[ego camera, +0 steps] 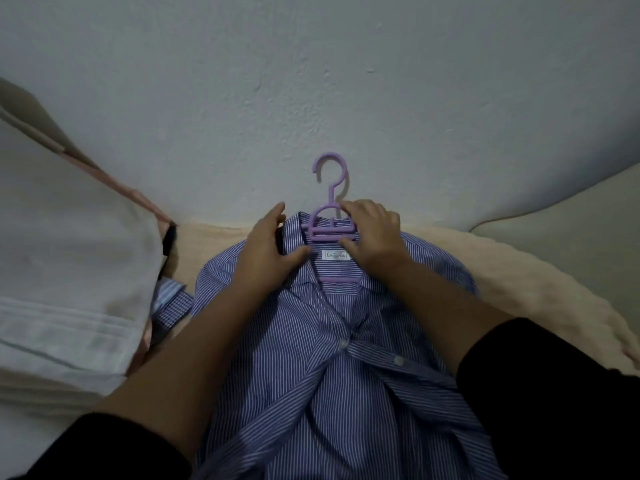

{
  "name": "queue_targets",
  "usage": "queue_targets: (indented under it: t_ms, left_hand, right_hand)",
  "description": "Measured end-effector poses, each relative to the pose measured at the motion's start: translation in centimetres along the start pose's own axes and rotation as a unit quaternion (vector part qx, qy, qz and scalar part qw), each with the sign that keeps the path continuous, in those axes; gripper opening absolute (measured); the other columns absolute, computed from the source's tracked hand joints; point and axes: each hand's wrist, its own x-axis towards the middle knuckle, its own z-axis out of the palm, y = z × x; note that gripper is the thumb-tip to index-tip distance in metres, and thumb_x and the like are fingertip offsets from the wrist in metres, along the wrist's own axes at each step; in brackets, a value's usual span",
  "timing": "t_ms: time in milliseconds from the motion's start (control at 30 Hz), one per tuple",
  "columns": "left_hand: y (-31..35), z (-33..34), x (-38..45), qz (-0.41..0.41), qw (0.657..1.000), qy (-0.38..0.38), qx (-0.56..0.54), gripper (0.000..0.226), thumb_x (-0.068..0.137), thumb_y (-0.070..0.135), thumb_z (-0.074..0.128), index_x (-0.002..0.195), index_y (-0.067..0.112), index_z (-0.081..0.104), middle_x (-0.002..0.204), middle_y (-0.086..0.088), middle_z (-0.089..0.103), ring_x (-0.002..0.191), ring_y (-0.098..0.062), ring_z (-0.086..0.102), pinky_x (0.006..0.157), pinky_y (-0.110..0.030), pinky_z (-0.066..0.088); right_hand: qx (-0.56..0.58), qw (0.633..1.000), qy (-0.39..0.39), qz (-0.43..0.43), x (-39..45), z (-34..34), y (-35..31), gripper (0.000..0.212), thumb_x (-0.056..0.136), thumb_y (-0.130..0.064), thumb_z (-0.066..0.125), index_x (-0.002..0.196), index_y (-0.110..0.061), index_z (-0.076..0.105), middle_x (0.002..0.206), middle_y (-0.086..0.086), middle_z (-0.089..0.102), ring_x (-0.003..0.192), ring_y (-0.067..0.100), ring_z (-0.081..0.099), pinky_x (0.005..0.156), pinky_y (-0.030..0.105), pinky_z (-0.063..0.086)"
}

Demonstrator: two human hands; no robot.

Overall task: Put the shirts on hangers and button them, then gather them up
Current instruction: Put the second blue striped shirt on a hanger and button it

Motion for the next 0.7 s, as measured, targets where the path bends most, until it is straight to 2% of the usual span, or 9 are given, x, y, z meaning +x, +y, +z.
queue_targets:
  t_ms: [167, 300, 367, 500, 600, 700]
  left_hand:
    - [-0.6, 0.7, -3.3, 0.019, 0.998, 0.032, 0.043, 0.092, 0.079, 0.037, 0.076, 0.151, 0.018, 0.021, 0.152, -0.002, 0.032, 0.14, -0.019, 0.03, 0.114, -0.045, 0.031]
    - [0.3, -0.2, -7.3, 0.018, 0.998, 0.033, 0.049, 0.085, 0.079, 0.036, 0.075, 0.149, 0.019, 0.029, 0.147, -0.001, 0.039, 0.134, -0.016, 0.036, 0.112, -0.036, 0.032]
    - [0.6, -0.9, -9.7, -0.006, 0.998, 0.024, 0.053, 0.086, 0.079, 0.034, 0.075, 0.149, 0.018, 0.028, 0.146, -0.002, 0.041, 0.134, -0.019, 0.039, 0.109, -0.033, 0.033]
    - [1.7, -2.2, -14.4, -0.04, 0.999, 0.003, 0.029, 0.079, 0.083, 0.032, 0.072, 0.149, 0.021, 0.028, 0.13, 0.002, 0.051, 0.113, -0.018, 0.052, 0.091, -0.033, 0.044]
    - [2.6, -3.3, -17.9, -0.067, 0.997, 0.003, 0.047, 0.077, 0.085, 0.035, 0.069, 0.149, 0.025, 0.027, 0.111, 0.006, 0.052, 0.094, -0.014, 0.055, 0.079, -0.031, 0.044]
    - [2.9, -4.9, -20.9, -0.091, 0.993, 0.018, 0.078, 0.07, 0.084, 0.038, 0.07, 0.144, 0.026, 0.037, 0.087, 0.007, 0.06, 0.078, -0.01, 0.06, 0.068, -0.031, 0.047]
  right_hand:
    - [0.006, 1.0, 0.027, -0.011, -2.2, -0.1, 0.1, 0.067, 0.076, -0.033, 0.068, 0.137, -0.015, 0.046, 0.129, 0.008, 0.052, 0.121, 0.029, 0.045, 0.105, 0.048, 0.029]
    - [0.033, 0.998, 0.054, -0.001, -5.9, -2.2, -0.3, 0.065, 0.073, -0.03, 0.069, 0.133, -0.01, 0.051, 0.128, 0.016, 0.053, 0.119, 0.036, 0.048, 0.101, 0.051, 0.037]
    - [0.079, 0.996, 0.032, 0.029, -9.0, -3.9, -0.6, 0.061, 0.077, -0.025, 0.067, 0.133, -0.007, 0.051, 0.128, 0.018, 0.053, 0.117, 0.035, 0.05, 0.099, 0.046, 0.04]
    - [0.155, 0.98, -0.072, 0.107, -16.0, -7.1, -1.2, 0.06, 0.086, -0.016, 0.066, 0.14, -0.012, 0.041, 0.133, 0.013, 0.045, 0.12, 0.026, 0.044, 0.095, 0.026, 0.032]
    - [0.141, 0.971, -0.08, 0.177, -20.5, -9.7, -1.9, 0.061, 0.087, -0.019, 0.064, 0.142, -0.017, 0.038, 0.134, 0.012, 0.045, 0.117, 0.026, 0.047, 0.092, 0.029, 0.036]
    - [0.124, 0.952, -0.09, 0.265, -23.6, -12.4, -2.1, 0.056, 0.09, -0.027, 0.06, 0.141, -0.016, 0.04, 0.136, 0.012, 0.044, 0.122, 0.029, 0.045, 0.097, 0.035, 0.038]
